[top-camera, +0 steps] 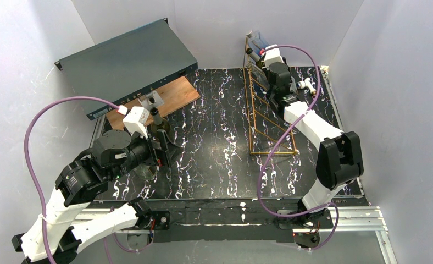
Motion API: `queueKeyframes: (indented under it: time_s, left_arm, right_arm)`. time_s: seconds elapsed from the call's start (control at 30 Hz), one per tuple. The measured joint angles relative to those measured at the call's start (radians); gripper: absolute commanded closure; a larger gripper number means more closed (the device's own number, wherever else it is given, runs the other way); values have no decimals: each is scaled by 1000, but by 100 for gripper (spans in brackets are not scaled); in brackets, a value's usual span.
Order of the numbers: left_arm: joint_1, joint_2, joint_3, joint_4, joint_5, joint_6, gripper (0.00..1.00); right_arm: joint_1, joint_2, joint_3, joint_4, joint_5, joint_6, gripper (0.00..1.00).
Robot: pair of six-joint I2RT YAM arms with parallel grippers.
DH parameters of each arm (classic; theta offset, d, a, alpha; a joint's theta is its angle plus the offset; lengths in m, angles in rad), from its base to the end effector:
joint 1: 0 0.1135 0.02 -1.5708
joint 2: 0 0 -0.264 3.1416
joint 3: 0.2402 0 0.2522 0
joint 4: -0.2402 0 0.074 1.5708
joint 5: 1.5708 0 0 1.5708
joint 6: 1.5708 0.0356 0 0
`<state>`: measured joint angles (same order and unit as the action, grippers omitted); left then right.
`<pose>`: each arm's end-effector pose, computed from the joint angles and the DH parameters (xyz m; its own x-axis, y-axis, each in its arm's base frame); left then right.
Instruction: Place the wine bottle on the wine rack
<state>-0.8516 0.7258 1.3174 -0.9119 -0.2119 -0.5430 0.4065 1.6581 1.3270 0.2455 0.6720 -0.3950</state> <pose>0.0687 -0.0670 0.4409 -0.4897 -0.2076 -0.8468 0.4100 0.8024 -0.4337 0.3722 0.1361 0.3449 -0.1726 -0.4022 -0.8991 0.2100 0.8768 -0.4325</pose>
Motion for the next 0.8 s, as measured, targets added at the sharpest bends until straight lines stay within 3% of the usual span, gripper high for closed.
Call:
queueKeyframes:
  time_s: [0.8]
  left_arm:
    - [0, 0, 0, 0, 11, -1, 1]
  right_arm:
    - [-35, 39, -34, 23, -204, -7, 99]
